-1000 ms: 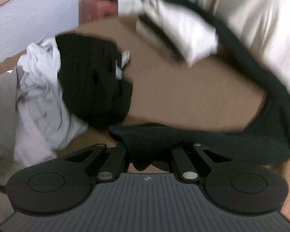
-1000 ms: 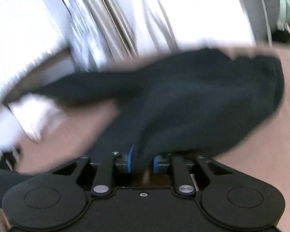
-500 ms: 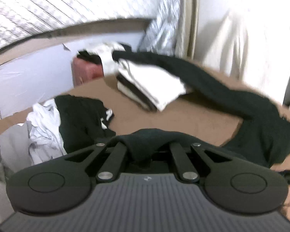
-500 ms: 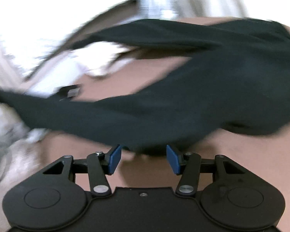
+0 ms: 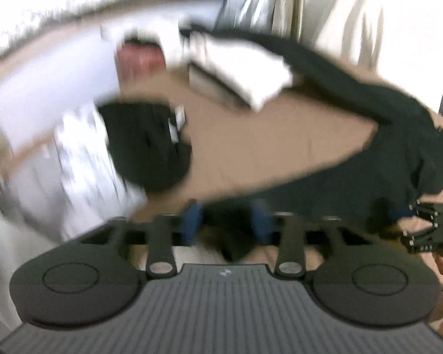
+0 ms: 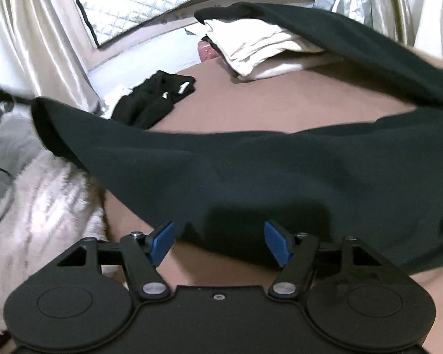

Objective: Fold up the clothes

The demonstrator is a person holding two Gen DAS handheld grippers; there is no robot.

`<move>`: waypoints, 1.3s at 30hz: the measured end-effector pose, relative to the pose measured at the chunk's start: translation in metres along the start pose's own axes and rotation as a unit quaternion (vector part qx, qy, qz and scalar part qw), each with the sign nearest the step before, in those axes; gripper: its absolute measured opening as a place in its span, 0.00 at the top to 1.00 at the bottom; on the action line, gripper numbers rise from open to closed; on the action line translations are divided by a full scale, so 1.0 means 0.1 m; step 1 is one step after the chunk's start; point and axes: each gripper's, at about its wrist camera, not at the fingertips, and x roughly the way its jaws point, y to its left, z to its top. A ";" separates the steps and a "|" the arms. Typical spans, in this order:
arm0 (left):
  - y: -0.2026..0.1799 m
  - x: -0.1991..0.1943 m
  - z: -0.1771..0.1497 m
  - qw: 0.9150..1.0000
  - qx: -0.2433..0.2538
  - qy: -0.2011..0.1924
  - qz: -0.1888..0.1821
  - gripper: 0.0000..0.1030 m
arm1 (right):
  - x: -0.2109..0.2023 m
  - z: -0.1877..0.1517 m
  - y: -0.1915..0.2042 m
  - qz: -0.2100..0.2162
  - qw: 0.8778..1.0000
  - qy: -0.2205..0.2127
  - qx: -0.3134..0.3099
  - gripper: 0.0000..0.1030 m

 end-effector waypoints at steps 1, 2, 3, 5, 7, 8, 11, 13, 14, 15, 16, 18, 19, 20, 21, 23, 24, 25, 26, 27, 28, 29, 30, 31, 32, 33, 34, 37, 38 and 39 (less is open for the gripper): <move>0.01 -0.03 0.05 1.000 0.006 -0.017 0.008 0.29 | -0.02 0.00 -0.04 -0.006 1.000 -0.003 0.004 0.30; 0.04 -0.01 0.11 1.000 0.010 -0.021 0.015 0.25 | -0.03 0.01 -0.10 -0.011 1.000 -0.005 0.016 0.30; 0.08 0.08 0.16 1.000 0.010 -0.011 0.017 0.25 | -0.03 0.03 -0.17 -0.015 0.999 -0.007 0.031 0.30; 0.14 0.31 0.22 1.000 -0.004 0.004 0.014 0.25 | -0.04 0.09 -0.30 -0.014 0.998 -0.017 0.056 0.30; 0.22 0.67 0.24 1.000 -0.010 0.027 -0.002 0.24 | -0.02 0.21 -0.37 -0.011 0.998 -0.024 0.062 0.30; 0.24 0.93 0.23 0.999 -0.006 0.050 -0.004 0.24 | 0.01 0.29 -0.39 -0.014 0.998 -0.026 0.059 0.30; 0.25 1.66 0.19 0.991 0.020 0.132 0.006 0.24 | 0.19 0.60 -0.45 -0.043 0.998 -0.017 0.048 0.30; 0.19 2.12 0.13 0.978 0.051 0.198 0.029 0.24 | 0.33 0.74 -0.55 -0.063 0.996 -0.005 0.065 0.30; 0.15 2.31 0.10 0.971 0.071 0.224 0.036 0.24 | 0.39 0.78 -0.62 -0.069 0.994 0.000 0.088 0.30; 0.07 2.41 0.06 0.967 0.104 0.229 0.034 0.24 | 0.45 0.82 -0.69 -0.075 0.991 0.005 0.111 0.30; 0.00 2.51 0.02 0.962 0.134 0.235 0.032 0.24 | 0.51 0.86 -0.75 -0.081 0.988 0.010 0.134 0.28; -0.08 2.68 -0.04 0.954 0.172 0.244 0.027 0.24 | 0.61 0.90 -0.88 -0.083 0.979 0.016 0.188 0.20; -0.11 2.76 -0.07 0.949 0.191 0.249 0.024 0.24 | 0.65 0.89 -0.94 -0.074 0.973 0.014 0.220 0.16; -0.15 2.85 -0.10 0.944 0.210 0.253 0.022 0.24 | 0.69 0.88 -0.97 -0.070 0.968 0.013 0.240 0.14; -0.19 2.92 -0.12 0.940 0.225 0.256 0.017 0.24 | 0.76 0.88 -0.98 -0.075 0.966 0.014 0.247 0.13; -0.25 3.02 -0.15 0.939 0.236 0.250 -0.003 0.43 | 0.91 0.89 -0.98 -0.094 0.963 0.018 0.252 0.09; -0.29 3.05 -0.16 0.938 0.242 0.247 -0.018 0.56 | 0.99 0.90 -0.94 -0.111 0.963 0.022 0.244 0.07; -0.36 3.04 -0.18 0.935 0.253 0.243 -0.048 0.95 | 1.07 0.92 -0.89 -0.131 0.964 0.027 0.231 0.06; -0.45 3.02 -0.22 0.930 0.273 0.236 -0.066 1.00 | 1.15 0.94 -0.84 -0.152 0.964 0.031 0.217 0.06; -0.59 2.97 -0.31 0.919 0.321 0.221 -0.051 1.00 | 1.23 0.96 -0.79 -0.172 0.963 0.035 0.203 0.07; -0.70 2.92 -0.39 0.908 0.364 0.206 -0.037 1.00 | 1.31 0.98 -0.74 -0.192 0.962 0.040 0.189 0.18; -0.79 2.87 -0.45 0.900 0.392 0.191 -0.023 1.00 | 1.37 1.00 -0.68 -0.221 0.960 0.044 0.166 0.45; -0.87 2.83 -0.51 0.891 0.419 0.176 -0.008 1.00 | 1.41 1.03 -0.61 -0.254 0.956 0.049 0.138 0.56; -0.93 2.79 -0.55 0.885 0.439 0.159 0.002 1.00 | 1.43 1.06 -0.58 -0.265 0.956 0.045 0.121 0.83; -0.92 2.73 -0.49 0.892 0.431 0.140 0.004 1.00 | 1.42 1.09 -0.56 -0.265 0.957 0.038 0.110 0.97; -0.87 2.67 -0.39 0.905 0.408 0.123 0.010 1.00 | 1.36 1.13 -0.54 -0.261 0.959 0.021 0.107 0.97; -0.82 2.62 -0.29 0.917 0.385 0.107 0.017 1.00 | 1.27 1.17 -0.52 -0.254 0.961 -0.002 0.107 0.97; -0.58 2.45 0.07 0.937 0.338 0.052 0.076 1.00 | 0.97 1.31 -0.42 -0.217 0.969 -0.086 0.082 0.98; -0.49 2.40 0.19 0.941 0.322 0.037 0.094 1.00 | 0.85 1.37 -0.37 -0.199 0.970 -0.118 0.067 0.98; -0.37 2.38 0.33 0.948 0.301 0.032 0.099 1.00 | 0.74 1.44 -0.33 -0.187 0.970 -0.149 0.052 0.98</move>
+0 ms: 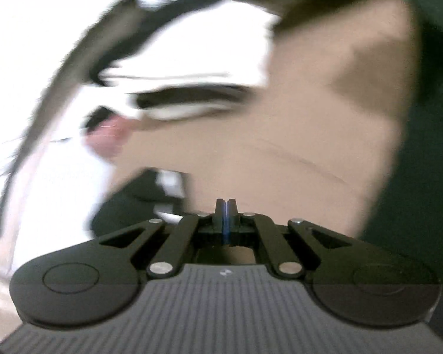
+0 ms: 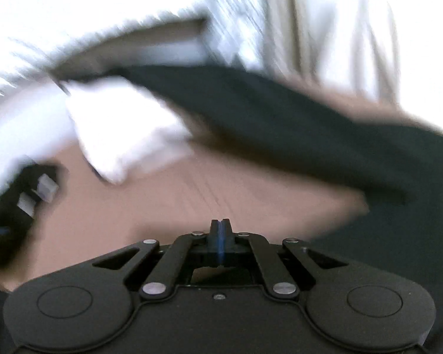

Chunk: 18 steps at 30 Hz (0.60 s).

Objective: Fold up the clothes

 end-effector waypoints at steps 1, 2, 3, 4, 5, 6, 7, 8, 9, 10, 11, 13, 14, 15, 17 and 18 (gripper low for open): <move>0.18 0.00 0.04 1.000 -0.023 -0.001 0.005 1.00 | -0.05 0.11 0.00 0.004 1.000 -0.017 0.000 0.98; 0.33 0.01 0.07 0.999 -0.045 -0.003 0.004 1.00 | -0.06 0.22 -0.01 0.001 1.000 -0.015 0.012 0.97; 0.44 0.00 0.07 0.998 -0.068 -0.005 -0.014 1.00 | -0.04 0.31 -0.03 0.006 0.999 0.004 0.031 0.94; 0.52 0.01 0.06 0.996 -0.085 -0.004 -0.036 1.00 | -0.03 0.35 -0.05 0.029 0.998 0.025 0.052 0.92; 0.54 0.03 0.01 0.994 -0.087 0.002 -0.066 0.95 | -0.04 0.34 -0.04 0.061 0.995 0.041 0.064 0.87; 0.55 0.05 -0.05 0.991 -0.088 0.010 -0.095 0.94 | -0.06 0.29 0.00 0.092 0.992 0.055 0.066 0.77; 0.50 0.07 -0.12 0.989 -0.082 0.024 -0.121 0.89 | -0.05 0.21 0.08 0.111 0.989 0.074 0.057 0.49; 0.46 0.10 -0.18 0.985 -0.076 0.038 -0.147 0.78 | -0.04 0.12 0.18 0.124 0.987 0.093 0.043 0.36; 0.42 0.12 -0.25 0.982 -0.070 0.052 -0.170 0.73 | -0.02 0.03 0.28 0.137 0.984 0.112 0.029 0.36; 0.40 0.15 -0.32 0.979 -0.063 0.068 -0.183 0.61 | -0.01 -0.06 0.37 0.150 0.980 0.131 0.015 0.36; 0.37 0.17 -0.39 0.975 -0.056 0.085 -0.197 0.48 | 0.02 -0.15 0.47 0.159 0.976 0.146 -0.003 0.36; 0.34 0.22 -0.52 0.966 -0.044 0.117 -0.226 0.39 | 0.09 -0.29 0.65 0.171 0.969 0.170 -0.048 0.36; 0.35 0.21 -0.61 0.959 -0.041 0.129 -0.248 0.33 | 0.11 -0.36 0.73 0.169 0.966 0.176 -0.081 0.35; 0.35 0.21 -0.68 0.955 -0.039 0.134 -0.260 0.30 | 0.11 -0.43 0.81 0.165 0.963 0.180 -0.118 0.35; 0.35 0.22 -0.81 0.955 -0.037 0.138 -0.259 0.11 | 0.11 -0.56 0.94 0.157 0.953 0.186 -0.178 0.35; 0.39 0.26 -0.88 0.957 -0.042 0.141 -0.249 0.08 | 0.11 -0.60 0.96 0.155 0.950 0.187 -0.197 0.35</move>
